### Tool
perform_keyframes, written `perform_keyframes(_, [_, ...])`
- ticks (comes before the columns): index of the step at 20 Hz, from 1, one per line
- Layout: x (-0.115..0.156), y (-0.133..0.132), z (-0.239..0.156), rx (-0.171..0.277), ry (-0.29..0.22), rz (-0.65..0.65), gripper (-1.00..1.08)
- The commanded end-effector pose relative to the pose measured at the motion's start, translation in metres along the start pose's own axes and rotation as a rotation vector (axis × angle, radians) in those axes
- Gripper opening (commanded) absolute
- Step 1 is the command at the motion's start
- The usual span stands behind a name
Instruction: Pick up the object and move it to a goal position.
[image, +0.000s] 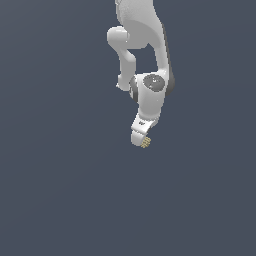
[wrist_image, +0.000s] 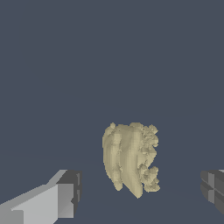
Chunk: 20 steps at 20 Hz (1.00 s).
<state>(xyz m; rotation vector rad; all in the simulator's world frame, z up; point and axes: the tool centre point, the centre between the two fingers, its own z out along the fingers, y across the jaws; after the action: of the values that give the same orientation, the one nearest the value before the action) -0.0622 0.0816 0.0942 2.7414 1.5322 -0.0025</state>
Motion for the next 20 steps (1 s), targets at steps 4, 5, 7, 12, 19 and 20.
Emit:
perform_keyframes(4, [0.001, -0.002, 0.001, 0.000, 0.001, -0.016, 1.00])
perform_keyframes(5, [0.001, -0.002, 0.001, 0.000, 0.001, -0.016, 1.00])
perform_keyframes(7, [0.001, -0.002, 0.004, 0.000, 0.001, -0.017, 1.00])
perform_keyframes(12, [0.001, -0.003, 0.022, 0.000, 0.002, -0.019, 1.00])
perform_keyframes(19, [0.001, -0.003, 0.049, 0.000, 0.002, -0.022, 1.00])
perform_keyframes(20, [0.001, -0.003, 0.050, 0.000, 0.002, -0.022, 1.00])
